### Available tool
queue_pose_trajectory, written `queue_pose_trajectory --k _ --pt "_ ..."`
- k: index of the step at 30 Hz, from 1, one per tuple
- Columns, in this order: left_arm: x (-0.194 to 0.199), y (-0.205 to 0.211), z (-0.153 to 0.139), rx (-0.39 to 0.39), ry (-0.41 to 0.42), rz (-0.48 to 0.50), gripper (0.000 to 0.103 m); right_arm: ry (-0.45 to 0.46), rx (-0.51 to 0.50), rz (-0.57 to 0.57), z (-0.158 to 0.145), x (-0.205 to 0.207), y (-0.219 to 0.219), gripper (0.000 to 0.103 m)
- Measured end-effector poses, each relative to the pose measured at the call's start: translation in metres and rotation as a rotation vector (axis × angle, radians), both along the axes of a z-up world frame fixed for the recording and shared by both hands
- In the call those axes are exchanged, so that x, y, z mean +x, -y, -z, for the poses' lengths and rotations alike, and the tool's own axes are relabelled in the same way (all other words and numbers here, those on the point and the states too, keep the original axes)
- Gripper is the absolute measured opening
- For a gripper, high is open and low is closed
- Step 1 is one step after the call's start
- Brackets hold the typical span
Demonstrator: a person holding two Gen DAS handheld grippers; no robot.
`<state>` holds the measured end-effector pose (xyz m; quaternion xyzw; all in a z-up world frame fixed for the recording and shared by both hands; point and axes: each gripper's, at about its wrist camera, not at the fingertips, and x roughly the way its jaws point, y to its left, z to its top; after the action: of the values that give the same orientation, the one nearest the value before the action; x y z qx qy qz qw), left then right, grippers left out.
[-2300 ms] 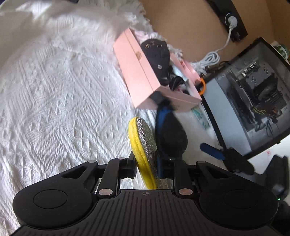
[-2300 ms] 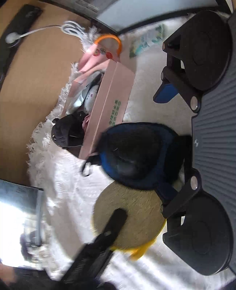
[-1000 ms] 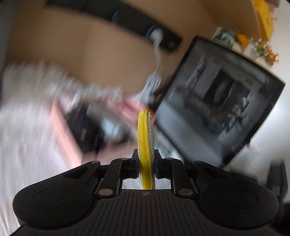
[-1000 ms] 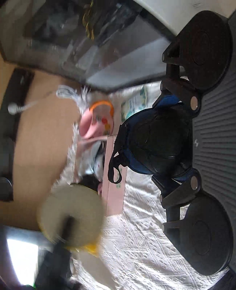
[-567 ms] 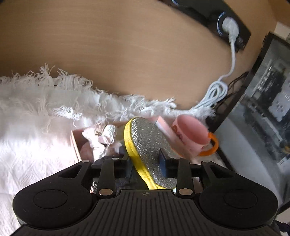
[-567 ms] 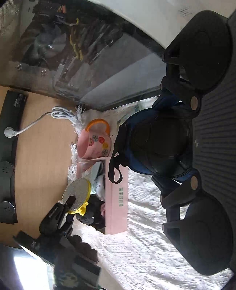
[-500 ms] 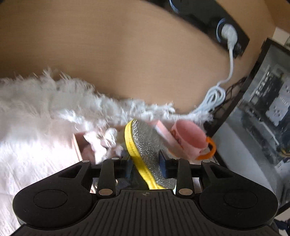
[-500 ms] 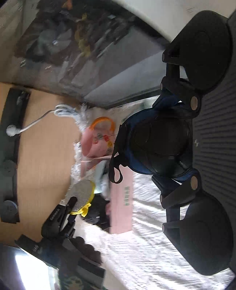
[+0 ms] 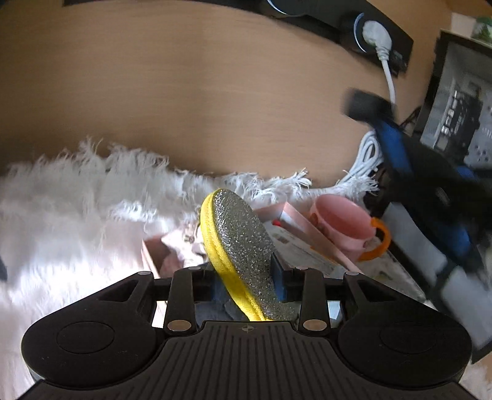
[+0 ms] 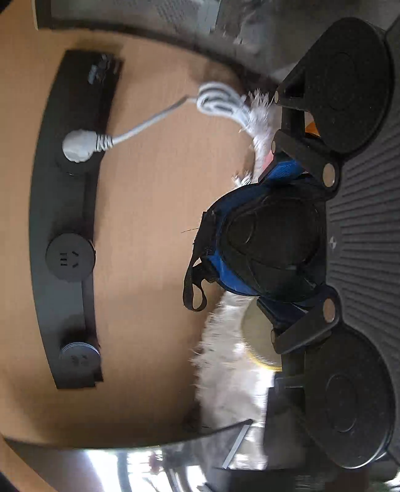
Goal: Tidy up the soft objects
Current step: 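Lower the disc and knee pad into the pink box and open both grippers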
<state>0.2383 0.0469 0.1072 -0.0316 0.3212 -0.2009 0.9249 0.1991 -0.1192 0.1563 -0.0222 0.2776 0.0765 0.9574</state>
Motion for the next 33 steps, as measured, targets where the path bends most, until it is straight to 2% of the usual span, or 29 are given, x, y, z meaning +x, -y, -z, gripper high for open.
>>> queue_pose_trajectory --k 2,6,9,11,12,14,16,18,21,25,29,32,33 --pt "0.000 -0.006 -0.007 -0.031 -0.007 0.023 0.034 -0.009 0.013 -0.004 0.000 0.013 -0.001 0.077" --pt "-0.001 -0.007 -0.032 -0.064 0.032 0.062 0.031 0.014 -0.041 0.029 -0.002 0.025 -0.001 0.077" --pt "0.011 -0.003 -0.045 -0.170 -0.011 0.092 0.023 0.030 -0.046 0.069 -0.009 0.022 0.011 0.077" --pt "0.021 -0.006 -0.045 -0.291 -0.048 0.110 0.023 0.040 -0.062 0.092 -0.010 0.019 0.018 0.077" --pt "0.025 -0.006 -0.043 -0.308 -0.056 0.110 0.023 0.037 -0.061 0.102 -0.009 0.017 0.022 0.077" --pt "0.031 -0.001 -0.033 -0.230 -0.061 0.083 0.023 0.018 -0.055 0.122 -0.004 0.016 0.029 0.077" --pt "0.037 0.002 -0.016 -0.149 -0.111 0.057 0.023 -0.002 -0.058 0.137 0.002 0.013 0.032 0.077" --pt "0.038 0.000 -0.003 -0.105 -0.135 0.029 0.023 -0.015 -0.057 0.143 0.006 0.010 0.036 0.077" --pt "0.031 -0.013 0.003 -0.043 -0.094 -0.028 0.023 -0.046 -0.029 0.130 0.012 0.010 0.036 0.077" --pt "0.015 -0.037 -0.004 -0.091 -0.080 -0.062 0.023 -0.058 0.032 0.071 0.012 0.012 0.020 0.077" --pt "-0.013 -0.054 -0.014 -0.128 -0.054 -0.094 0.023 -0.096 -0.002 0.021 0.024 0.031 -0.017 0.077" --pt "-0.041 -0.061 -0.011 -0.139 -0.045 -0.117 0.023 -0.242 -0.020 0.005 0.062 0.057 -0.038 0.078" --pt "-0.052 -0.061 -0.008 -0.125 -0.040 -0.125 0.023 -0.301 -0.019 0.004 0.078 0.064 -0.043 0.083"
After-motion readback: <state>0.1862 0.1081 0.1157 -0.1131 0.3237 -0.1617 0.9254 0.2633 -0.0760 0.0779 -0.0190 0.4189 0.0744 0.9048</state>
